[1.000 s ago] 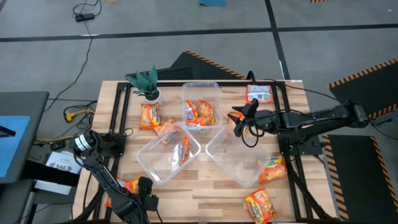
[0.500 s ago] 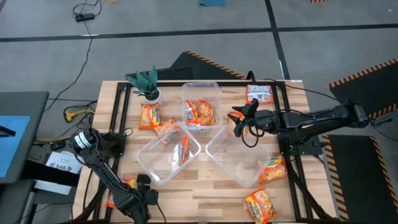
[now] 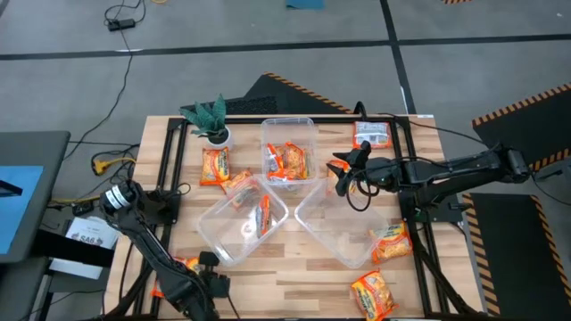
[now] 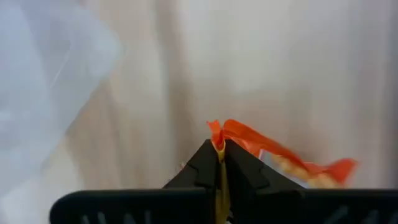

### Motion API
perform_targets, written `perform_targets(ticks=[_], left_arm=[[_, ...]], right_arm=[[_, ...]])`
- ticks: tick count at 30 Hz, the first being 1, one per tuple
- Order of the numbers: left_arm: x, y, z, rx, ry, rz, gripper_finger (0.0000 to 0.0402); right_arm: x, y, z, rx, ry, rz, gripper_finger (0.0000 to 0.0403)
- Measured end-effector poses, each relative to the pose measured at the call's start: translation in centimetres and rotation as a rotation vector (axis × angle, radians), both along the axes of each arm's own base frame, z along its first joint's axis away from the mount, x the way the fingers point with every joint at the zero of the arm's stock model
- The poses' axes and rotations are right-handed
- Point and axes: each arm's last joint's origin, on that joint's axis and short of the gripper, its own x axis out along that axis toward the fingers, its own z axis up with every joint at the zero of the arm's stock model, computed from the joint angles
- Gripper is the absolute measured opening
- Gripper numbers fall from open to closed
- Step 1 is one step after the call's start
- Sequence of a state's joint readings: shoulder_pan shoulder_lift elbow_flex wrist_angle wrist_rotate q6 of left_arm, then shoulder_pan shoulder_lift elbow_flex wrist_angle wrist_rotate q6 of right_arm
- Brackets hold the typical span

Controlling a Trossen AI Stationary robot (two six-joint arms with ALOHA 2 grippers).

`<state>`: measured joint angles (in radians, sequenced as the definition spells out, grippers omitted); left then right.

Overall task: Sort Maruchan noodles
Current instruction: Put the orange noodle pack into the bottom left transparent container

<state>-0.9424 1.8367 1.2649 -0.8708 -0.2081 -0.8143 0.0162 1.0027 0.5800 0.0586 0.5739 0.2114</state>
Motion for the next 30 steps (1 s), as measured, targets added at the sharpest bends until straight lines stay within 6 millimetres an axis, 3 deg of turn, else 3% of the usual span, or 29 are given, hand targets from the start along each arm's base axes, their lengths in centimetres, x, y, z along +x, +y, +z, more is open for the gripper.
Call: perform_targets(ticks=[6, 13, 20, 25, 30], left_arm=[[0.4, -0.3, 6.4, -0.131, -0.151, -0.036, 0.0001], [-0.4, 1.5, 15.1, -0.193, -0.367, -0.004, 0.0000], [-1.7, 4.7, 22.5, -0.004, -0.666, -0.115, 0.0000], [-1.8, 7.4, 24.0, 0.169, -0.747, -0.151, 0.0000], [-0.7, 9.8, 22.1, 0.272, -0.668, -0.099, 0.0000]], right_arm=[[0.0, 0.0, 0.0, 0.000, 0.000, 0.000, 0.0216], [0.0, 0.0, 0.0, 0.000, 0.001, 0.000, 0.0216], [0.0, 0.0, 0.0, 0.000, 0.001, 0.000, 0.0216], [0.0, 0.0, 0.0, 0.000, 0.002, 0.000, 0.0216], [0.0, 0.0, -0.1, -0.001, 0.008, 0.001, 0.0216]])
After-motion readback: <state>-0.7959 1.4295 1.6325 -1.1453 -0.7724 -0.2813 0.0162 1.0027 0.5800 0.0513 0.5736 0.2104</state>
